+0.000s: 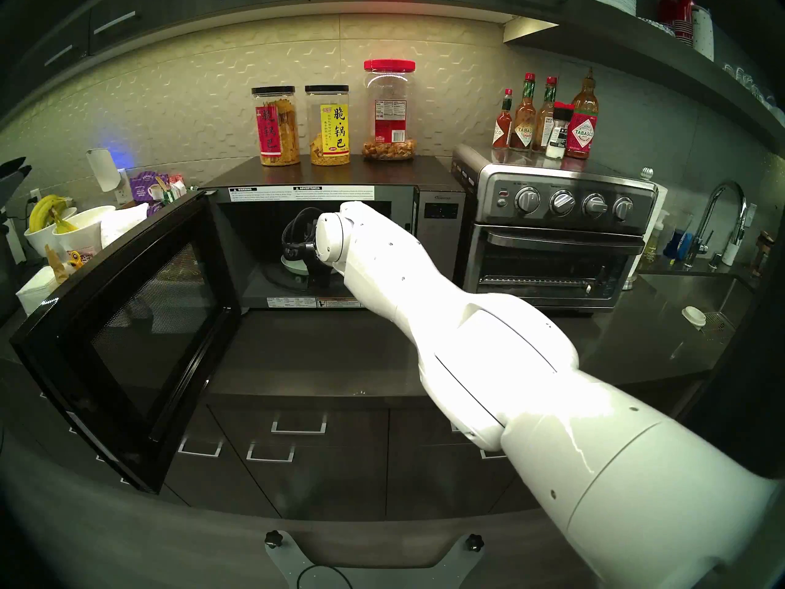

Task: Open the microwave, put the plate inside, and close the door

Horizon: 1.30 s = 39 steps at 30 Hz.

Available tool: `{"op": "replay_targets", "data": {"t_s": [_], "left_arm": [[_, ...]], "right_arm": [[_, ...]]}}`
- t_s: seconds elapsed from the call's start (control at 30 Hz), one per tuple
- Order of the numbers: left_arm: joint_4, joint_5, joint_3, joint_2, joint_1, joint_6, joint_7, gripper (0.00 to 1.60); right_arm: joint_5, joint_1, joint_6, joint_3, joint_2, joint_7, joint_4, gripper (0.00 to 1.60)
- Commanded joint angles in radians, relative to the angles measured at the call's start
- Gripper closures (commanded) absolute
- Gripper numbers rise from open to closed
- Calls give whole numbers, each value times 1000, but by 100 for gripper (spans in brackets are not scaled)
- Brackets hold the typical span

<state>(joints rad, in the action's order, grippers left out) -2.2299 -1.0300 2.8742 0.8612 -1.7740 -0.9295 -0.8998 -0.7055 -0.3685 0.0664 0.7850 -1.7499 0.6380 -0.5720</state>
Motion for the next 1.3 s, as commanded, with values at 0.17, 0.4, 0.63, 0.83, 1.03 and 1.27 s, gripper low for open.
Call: {"op": "replay_targets", "data": {"t_s": [0.17,0.4,0.63,0.83,1.03,1.27], "left_arm": [[-1,-2,6,-3,-1,2,-101,0],[0,1,6,-3,-1,3,-104,0],[0,2,6,-3,0,3,-106,0],[-1,0,6,-3,-1,3,-102,0],[0,1,6,-3,-1,3,-105,0],[0,3,6,-3,0,3,-109,0]], "right_arm": [[7,-27,9,8,43,52,-147,0],[7,-59,25,11,74,80,-221,0],[5,-80,43,15,95,97,-278,0],[2,-100,60,17,114,111,-328,0],[1,-119,75,18,130,123,-375,0],[0,-141,89,19,155,134,-425,0]]}}
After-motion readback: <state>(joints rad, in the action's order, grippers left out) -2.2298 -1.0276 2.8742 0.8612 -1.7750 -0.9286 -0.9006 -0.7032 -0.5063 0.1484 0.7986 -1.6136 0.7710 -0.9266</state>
